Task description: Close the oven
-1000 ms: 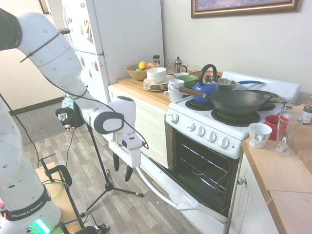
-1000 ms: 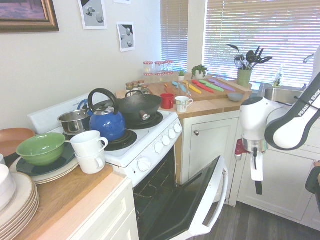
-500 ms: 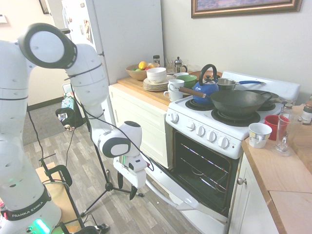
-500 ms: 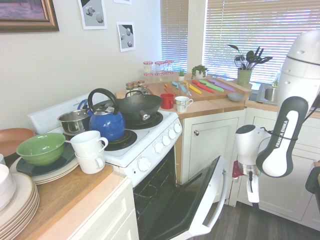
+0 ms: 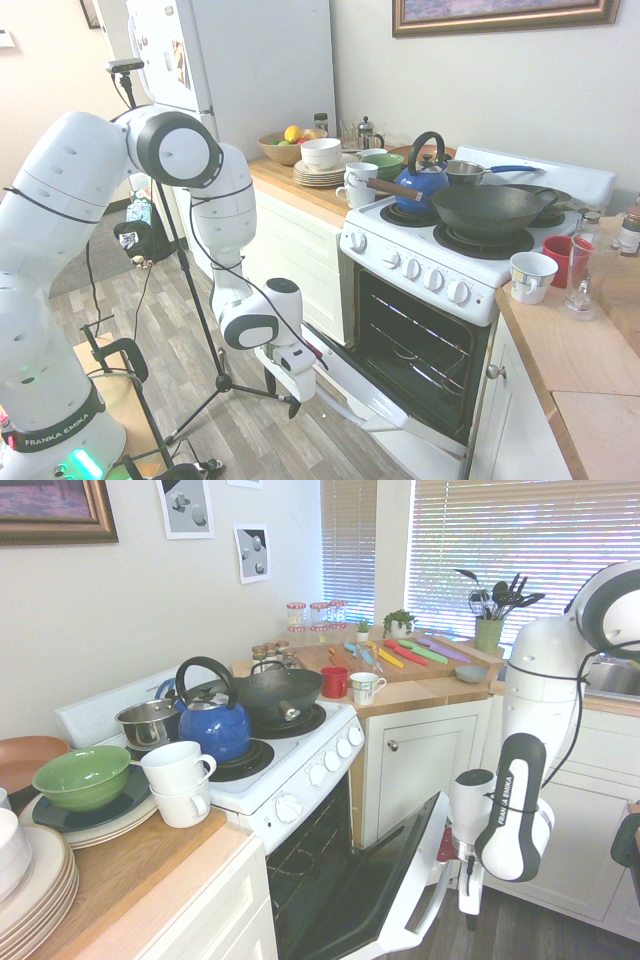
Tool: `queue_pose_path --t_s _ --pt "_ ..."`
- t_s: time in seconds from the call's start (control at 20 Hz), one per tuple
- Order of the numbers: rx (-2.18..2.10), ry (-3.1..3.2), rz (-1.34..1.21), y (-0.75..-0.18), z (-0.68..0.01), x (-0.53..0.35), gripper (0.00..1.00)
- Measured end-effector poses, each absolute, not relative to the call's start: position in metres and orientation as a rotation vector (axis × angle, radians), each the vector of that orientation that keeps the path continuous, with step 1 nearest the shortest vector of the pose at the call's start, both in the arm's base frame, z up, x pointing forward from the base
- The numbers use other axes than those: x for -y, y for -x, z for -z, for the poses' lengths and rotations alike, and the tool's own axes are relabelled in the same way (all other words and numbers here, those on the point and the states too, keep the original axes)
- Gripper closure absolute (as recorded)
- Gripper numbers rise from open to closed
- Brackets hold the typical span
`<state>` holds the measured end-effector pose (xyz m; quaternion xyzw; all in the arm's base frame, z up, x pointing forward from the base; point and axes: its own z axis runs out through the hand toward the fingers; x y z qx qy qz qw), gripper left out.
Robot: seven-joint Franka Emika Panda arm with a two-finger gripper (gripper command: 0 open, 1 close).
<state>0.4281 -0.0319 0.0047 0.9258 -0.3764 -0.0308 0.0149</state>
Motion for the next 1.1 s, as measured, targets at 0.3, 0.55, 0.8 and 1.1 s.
queue_pose_path --t_s 0.3,0.55,0.8,1.1 --pt "1.242 -2.919 -0.122 -0.488 -0.004 0.023 0.0" --pt "1.242 -2.98 -0.297 -0.541 -0.052 0.001 0.0" --pt "1.206 -3.026 -0.375 -0.579 -0.095 -0.033 0.0" --pt "1.202 -2.968 -0.226 -0.59 -0.177 -0.015 0.0"
